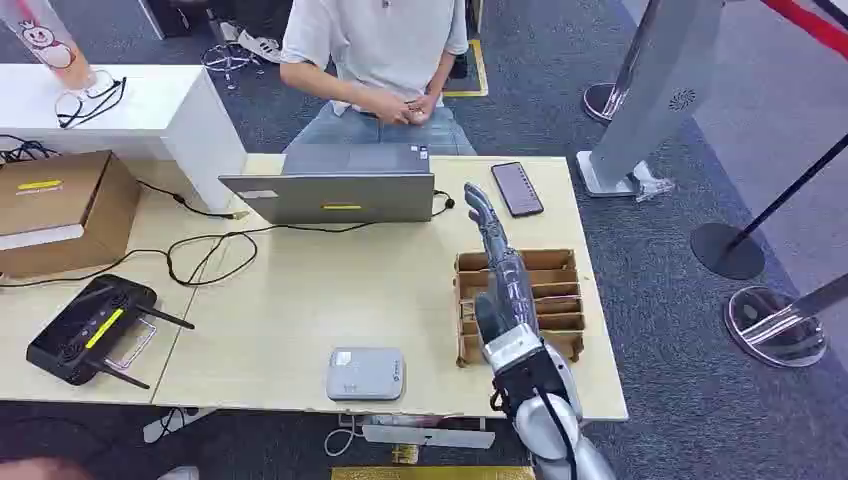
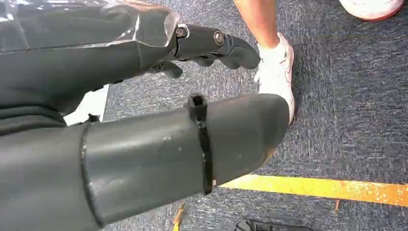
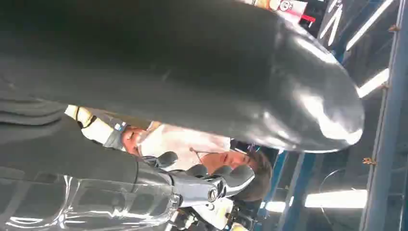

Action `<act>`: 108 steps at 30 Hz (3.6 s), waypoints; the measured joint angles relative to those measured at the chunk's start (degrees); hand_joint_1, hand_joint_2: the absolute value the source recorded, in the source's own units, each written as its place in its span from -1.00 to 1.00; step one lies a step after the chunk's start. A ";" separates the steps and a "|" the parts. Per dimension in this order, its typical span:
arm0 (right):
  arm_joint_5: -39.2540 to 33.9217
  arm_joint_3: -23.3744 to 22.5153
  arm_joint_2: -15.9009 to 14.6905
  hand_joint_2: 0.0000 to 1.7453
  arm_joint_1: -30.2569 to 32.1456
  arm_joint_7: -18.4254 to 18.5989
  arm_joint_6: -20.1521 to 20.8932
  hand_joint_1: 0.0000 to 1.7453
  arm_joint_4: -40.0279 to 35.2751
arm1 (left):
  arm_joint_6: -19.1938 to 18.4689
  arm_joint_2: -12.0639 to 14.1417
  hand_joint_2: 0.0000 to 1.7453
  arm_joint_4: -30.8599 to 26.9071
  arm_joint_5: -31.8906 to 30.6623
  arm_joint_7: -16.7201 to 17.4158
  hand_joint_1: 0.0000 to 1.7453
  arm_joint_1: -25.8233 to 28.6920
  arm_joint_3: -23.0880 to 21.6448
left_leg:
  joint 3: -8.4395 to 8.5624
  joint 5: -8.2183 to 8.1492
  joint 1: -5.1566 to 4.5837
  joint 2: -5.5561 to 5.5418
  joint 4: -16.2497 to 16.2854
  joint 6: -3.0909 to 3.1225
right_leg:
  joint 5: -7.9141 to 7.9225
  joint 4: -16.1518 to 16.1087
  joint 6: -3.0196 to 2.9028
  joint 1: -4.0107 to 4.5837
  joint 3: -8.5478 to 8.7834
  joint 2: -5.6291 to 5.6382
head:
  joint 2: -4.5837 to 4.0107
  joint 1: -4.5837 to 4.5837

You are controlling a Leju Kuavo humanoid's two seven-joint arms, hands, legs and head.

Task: Pass the card to the sensor for recognition and then transmit it.

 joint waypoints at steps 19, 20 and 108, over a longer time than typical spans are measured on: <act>8.68 0.00 0.00 -1.00 -0.39 0.00 -5.05 -1.00 0.09 | -0.04 0.02 -1.00 0.00 -0.02 0.02 -1.00 -0.01 0.00 | 0.00 0.00 0.00 0.00 0.00 0.00 | 0.00 0.00 0.00 0.00 0.00 0.00 | 0.00 0.00; 10.28 0.00 0.00 -1.00 -0.58 0.24 -5.92 -1.00 0.13 | -0.04 0.00 -1.00 0.00 -0.02 0.02 -1.00 -0.01 0.00 | 0.00 0.00 0.00 0.00 0.00 0.00 | 0.00 0.00 0.00 0.00 0.00 0.00 | 0.00 0.00; 61.68 4.74 1.33 1.00 -12.00 21.07 -14.84 1.00 17.11 | 0.44 -0.57 -1.00 0.00 -1.31 0.87 -1.00 -0.54 0.00 | 0.00 0.00 0.00 0.00 0.00 0.00 | 0.00 0.00 0.00 0.00 0.00 0.00 | 0.00 0.00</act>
